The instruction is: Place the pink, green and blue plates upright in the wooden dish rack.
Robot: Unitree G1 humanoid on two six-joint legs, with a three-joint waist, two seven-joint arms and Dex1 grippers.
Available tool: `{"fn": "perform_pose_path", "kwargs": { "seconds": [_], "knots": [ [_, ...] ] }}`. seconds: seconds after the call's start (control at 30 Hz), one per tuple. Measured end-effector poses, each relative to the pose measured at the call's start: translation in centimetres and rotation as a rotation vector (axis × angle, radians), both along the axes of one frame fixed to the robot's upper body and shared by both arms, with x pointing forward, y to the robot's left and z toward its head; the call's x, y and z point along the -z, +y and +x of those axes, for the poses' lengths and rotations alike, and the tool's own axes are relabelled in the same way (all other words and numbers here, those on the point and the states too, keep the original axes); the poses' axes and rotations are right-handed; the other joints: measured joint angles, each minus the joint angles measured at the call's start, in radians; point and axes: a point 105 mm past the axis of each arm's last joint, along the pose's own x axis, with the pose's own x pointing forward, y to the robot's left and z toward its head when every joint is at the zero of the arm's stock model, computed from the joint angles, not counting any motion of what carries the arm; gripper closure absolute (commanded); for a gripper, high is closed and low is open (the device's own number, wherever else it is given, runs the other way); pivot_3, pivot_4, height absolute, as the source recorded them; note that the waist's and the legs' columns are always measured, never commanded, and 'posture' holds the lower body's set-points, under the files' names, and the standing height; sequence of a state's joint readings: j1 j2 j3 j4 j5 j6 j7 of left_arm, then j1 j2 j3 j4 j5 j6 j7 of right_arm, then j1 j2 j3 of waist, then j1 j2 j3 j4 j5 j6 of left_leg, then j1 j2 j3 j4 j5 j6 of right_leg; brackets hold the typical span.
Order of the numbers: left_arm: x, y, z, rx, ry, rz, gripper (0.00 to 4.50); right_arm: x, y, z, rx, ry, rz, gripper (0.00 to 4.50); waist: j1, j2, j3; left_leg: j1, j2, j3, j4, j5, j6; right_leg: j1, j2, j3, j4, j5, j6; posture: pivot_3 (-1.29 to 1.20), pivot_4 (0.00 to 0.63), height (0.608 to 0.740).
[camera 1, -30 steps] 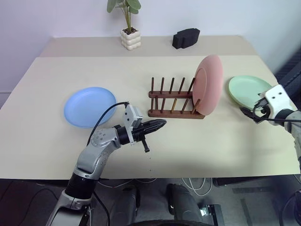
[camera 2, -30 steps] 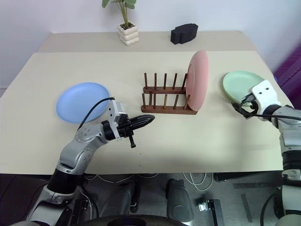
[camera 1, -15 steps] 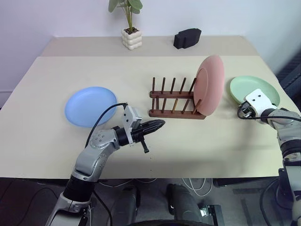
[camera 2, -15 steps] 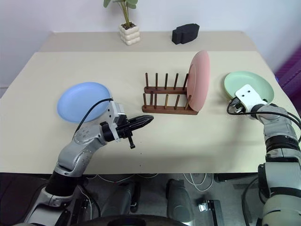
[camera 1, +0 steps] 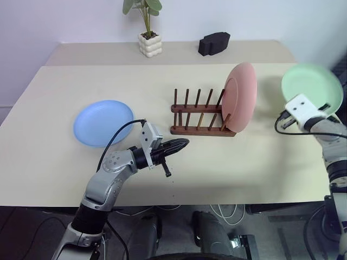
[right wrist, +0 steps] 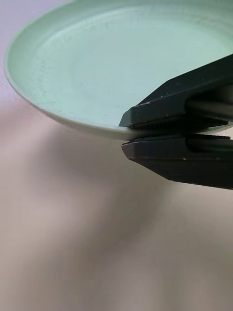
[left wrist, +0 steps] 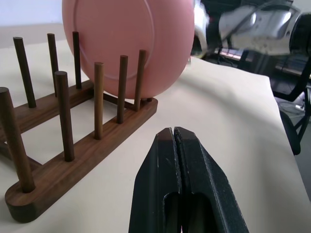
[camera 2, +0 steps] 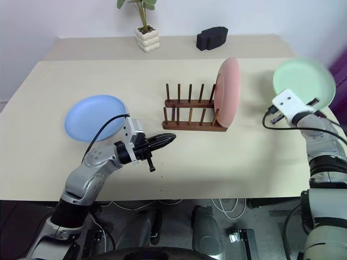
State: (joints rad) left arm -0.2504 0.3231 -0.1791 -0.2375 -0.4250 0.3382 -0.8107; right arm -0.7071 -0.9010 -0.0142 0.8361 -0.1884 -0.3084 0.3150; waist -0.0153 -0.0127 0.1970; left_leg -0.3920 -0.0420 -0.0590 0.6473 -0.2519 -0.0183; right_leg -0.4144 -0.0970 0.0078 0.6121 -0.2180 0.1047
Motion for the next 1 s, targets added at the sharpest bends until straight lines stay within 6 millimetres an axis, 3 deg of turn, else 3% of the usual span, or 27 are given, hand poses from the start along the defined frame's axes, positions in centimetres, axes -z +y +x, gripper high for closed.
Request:
{"fn": "perform_pose_path", "kwargs": {
  "seconds": [0.03, 0.1, 0.17, 0.23, 0.33, 0.4, 0.6, 0.77, 1.0],
  "knots": [
    [0.0, 0.0, 0.0, 0.005, -0.002, 0.0, 4.5, -2.9, 0.6, 0.0, -0.024, -0.103, -0.017, 4.45, 0.0, 0.0, 0.0, 0.0, 0.0, 0.0, 0.0, 0.0, 0.0, 0.0, 0.0, 0.0, 0.0, 0.0, 0.0, 0.0, 0.15, 0.731],
    [-0.1, -0.1, 0.0, 0.011, -0.003, 0.001, 4.5, -6.4, 2.0, -0.2, -0.076, -0.223, -0.014, 4.45, -0.002, 0.0, 0.0, 0.0, 0.0, 0.0, 0.0, 0.0, 0.0, 0.0, 0.0, 0.0, 0.0, 0.0, 0.0, 0.0, 0.15, 0.731],
    [-0.3, -0.2, 0.1, 0.019, -0.01, 0.0, 4.5, -10.9, 4.8, -0.9, -0.198, -0.371, 0.023, 4.45, -0.003, 0.0, 0.0, 0.0, 0.0, 0.0, 0.0, 0.0, 0.0, 0.0, 0.001, 0.0, 0.0, 0.0, 0.0, 0.0, 0.15, 0.731],
    [-0.5, -0.3, 0.2, 0.021, -0.015, -0.003, 4.5, -14.0, 7.5, -1.9, -0.329, -0.46, 0.077, 4.45, -0.001, 0.0, 0.0, 0.0, 0.001, -0.001, 0.0, 0.0, 0.0, 0.0, 0.001, 0.0, 0.0, 0.001, 0.003, 0.0, 0.15, 0.731],
    [-0.4, -0.3, 0.2, 0.022, -0.012, -0.004, 4.5, -16.0, 11.7, -3.6, -0.563, -0.493, 0.207, 4.45, 0.002, 0.0, 0.0, 0.0, 0.001, -0.002, 0.0, 0.0, 0.0, 0.0, 0.001, 0.0, 0.0, 0.002, 0.003, 0.0, 0.15, 0.731],
    [-0.3, -0.3, 0.2, 0.02, -0.01, -0.004, 4.5, -16.6, 14.2, -4.6, -0.725, -0.446, 0.328, 4.45, 0.008, 0.0, 0.0, 0.0, 0.001, -0.004, 0.0, 0.0, 0.0, 0.0, 0.0, 0.0, 0.0, 0.002, 0.003, 0.0, 0.15, 0.731],
    [-0.1, -0.2, 0.1, 0.014, -0.005, -0.005, 4.5, -17.0, 18.9, -8.8, -1.125, -0.232, 0.715, 4.45, 0.008, 0.0, 0.0, -0.001, 0.001, -0.006, 0.0, 0.0, 0.001, 0.0, 0.0, 0.0, 0.0, 0.0, 0.0, 0.0, 0.15, 0.731],
    [0.1, -0.1, 0.0, 0.009, 0.003, -0.006, 4.5, -13.2, 19.6, -8.9, -1.17, -0.016, 1.119, 4.45, 0.007, 0.0, 0.0, -0.001, 0.001, -0.005, 0.0, 0.0, 0.001, -0.001, 0.0, 0.0, 0.0, 0.0, 0.0, 0.0, 0.15, 0.731],
    [0.2, 0.1, 0.0, 0.004, 0.0, -0.005, 4.5, -9.5, 19.4, -9.4, -1.106, 0.139, 1.399, 4.45, 0.007, 0.0, 0.0, -0.005, 0.001, -0.004, 0.0, 0.0, 0.001, -0.005, 0.0, 0.0, 0.001, 0.0, 0.0, 0.0, 0.15, 0.731]
  ]
}}
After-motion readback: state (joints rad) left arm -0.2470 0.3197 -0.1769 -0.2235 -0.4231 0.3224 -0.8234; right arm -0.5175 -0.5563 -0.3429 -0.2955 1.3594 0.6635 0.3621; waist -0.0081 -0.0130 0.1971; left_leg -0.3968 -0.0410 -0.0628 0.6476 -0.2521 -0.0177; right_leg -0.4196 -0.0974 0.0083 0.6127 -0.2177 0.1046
